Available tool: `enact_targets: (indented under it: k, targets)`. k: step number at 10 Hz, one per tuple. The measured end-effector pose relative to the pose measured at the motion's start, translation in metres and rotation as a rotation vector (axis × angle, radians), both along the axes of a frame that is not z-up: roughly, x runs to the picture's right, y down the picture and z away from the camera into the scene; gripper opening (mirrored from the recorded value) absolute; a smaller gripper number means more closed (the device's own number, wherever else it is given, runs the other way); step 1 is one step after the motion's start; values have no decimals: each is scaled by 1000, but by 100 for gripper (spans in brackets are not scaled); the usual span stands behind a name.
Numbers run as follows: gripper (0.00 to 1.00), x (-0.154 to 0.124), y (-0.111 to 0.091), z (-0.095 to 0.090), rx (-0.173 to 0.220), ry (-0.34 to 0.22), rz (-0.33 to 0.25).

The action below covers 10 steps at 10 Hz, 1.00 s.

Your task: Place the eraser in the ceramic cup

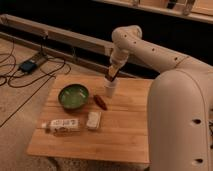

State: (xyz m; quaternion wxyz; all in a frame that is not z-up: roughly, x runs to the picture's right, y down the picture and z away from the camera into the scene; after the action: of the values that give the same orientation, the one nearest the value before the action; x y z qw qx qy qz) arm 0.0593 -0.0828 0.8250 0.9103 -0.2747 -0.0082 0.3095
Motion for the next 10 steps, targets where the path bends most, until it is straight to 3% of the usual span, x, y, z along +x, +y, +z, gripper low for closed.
enact_targets:
  k: [3,4,10]
  targets:
    - [1,10,2,-6,1,-3,3]
    - [6,17,0,-12,4,-4,2]
    - [69,30,3,-29,13,-28,1]
